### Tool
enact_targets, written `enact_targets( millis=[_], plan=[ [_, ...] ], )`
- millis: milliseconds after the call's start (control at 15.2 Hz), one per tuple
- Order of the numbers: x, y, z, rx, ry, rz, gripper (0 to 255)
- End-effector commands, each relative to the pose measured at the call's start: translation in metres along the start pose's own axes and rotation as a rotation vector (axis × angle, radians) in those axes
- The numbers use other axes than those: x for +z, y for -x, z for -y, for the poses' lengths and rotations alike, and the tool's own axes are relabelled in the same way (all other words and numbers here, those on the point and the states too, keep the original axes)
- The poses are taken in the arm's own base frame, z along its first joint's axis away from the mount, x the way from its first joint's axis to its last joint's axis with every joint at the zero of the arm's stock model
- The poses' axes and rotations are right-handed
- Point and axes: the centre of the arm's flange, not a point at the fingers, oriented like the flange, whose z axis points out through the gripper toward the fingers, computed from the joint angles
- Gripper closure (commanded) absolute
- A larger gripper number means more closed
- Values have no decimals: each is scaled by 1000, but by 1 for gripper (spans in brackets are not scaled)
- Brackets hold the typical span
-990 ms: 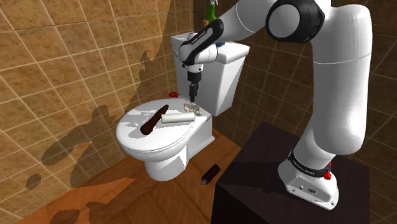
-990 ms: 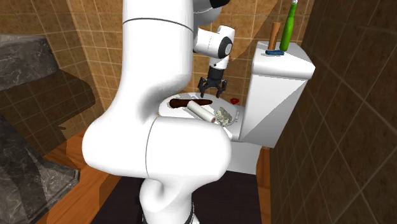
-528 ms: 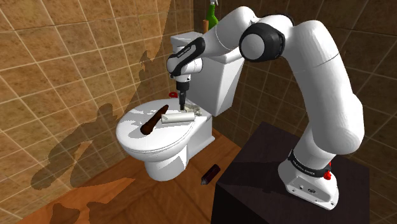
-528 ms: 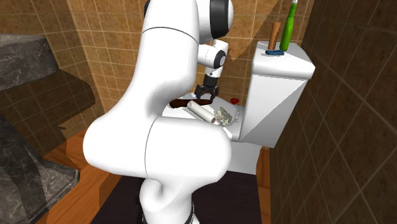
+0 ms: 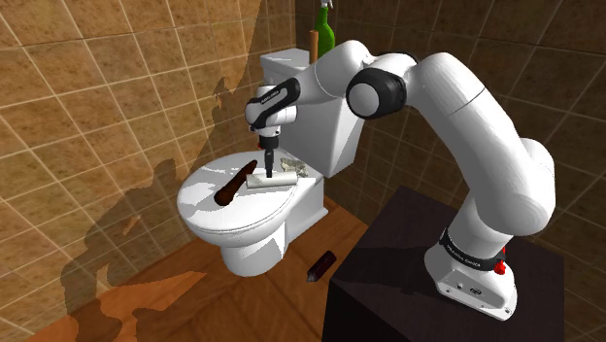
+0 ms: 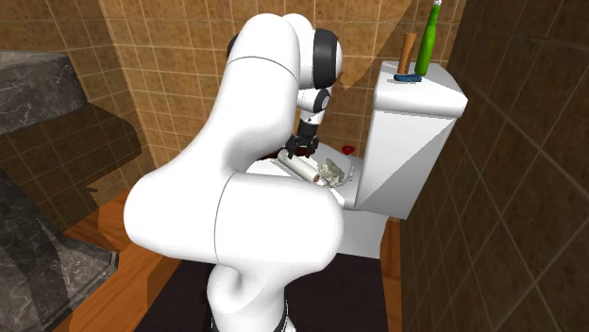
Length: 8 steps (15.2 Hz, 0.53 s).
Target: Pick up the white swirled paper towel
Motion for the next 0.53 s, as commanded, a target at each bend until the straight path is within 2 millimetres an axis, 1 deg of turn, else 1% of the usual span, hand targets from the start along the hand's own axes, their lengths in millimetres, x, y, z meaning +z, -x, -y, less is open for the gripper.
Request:
enact_targets(
  millis=[0,132,264,330,462],
  plan=[
    [11,1,-3,-1,0,0,0],
    [21,2,-6,-1,0,-1,0],
    [24,2,-7,-1,0,0,0],
    [24,2,-8,-1,0,0,255],
    [25,1,-8,-1,0,0,255]
  ],
)
